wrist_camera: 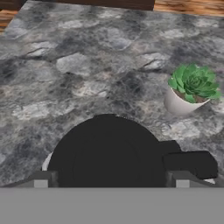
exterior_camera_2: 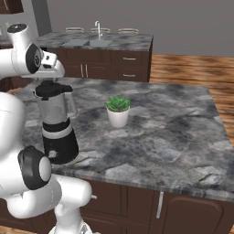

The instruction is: Open the blender lid, put the tangerine in the blender, close the lid, and start the blender.

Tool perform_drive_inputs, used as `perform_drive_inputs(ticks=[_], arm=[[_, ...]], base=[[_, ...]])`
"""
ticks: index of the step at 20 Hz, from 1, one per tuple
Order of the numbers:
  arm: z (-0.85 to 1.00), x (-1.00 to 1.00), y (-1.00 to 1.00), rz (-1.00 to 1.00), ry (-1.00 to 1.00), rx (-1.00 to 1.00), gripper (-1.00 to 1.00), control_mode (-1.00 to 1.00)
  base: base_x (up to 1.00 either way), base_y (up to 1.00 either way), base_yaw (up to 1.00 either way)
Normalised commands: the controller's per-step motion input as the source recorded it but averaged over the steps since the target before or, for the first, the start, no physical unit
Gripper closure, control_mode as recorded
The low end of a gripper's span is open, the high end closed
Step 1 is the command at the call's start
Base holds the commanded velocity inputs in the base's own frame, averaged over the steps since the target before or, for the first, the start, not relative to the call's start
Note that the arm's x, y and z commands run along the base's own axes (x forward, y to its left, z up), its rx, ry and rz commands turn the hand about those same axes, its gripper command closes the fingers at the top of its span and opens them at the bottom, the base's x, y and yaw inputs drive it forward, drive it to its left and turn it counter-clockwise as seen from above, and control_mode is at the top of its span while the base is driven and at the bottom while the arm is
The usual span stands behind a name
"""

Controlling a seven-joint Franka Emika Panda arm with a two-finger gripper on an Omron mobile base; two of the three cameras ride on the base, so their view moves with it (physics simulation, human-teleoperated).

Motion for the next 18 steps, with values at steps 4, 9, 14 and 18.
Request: perform_drive_inputs(ticks=[4,9,14,18], arm=[[0.28,-0.38,-0.09,0.00,-0.18,0.00,-1.00,-1.00],[-0.06,-1.00,0.00,-0.05,-0.29,0.00,-1.00,-1.00],[-0.59,-0.99,0.00,-0.14,-0.18,-0.03,-1.00,-1.00],[-0.87,-0.78,0.00,-0.20,-0.09,-0.08,-1.00,-1.00]], base=[[0.00,0.00,0.00],[0.00,0.00,0.00],[0.00,0.00,0.00],[0.00,0.00,0.00]])
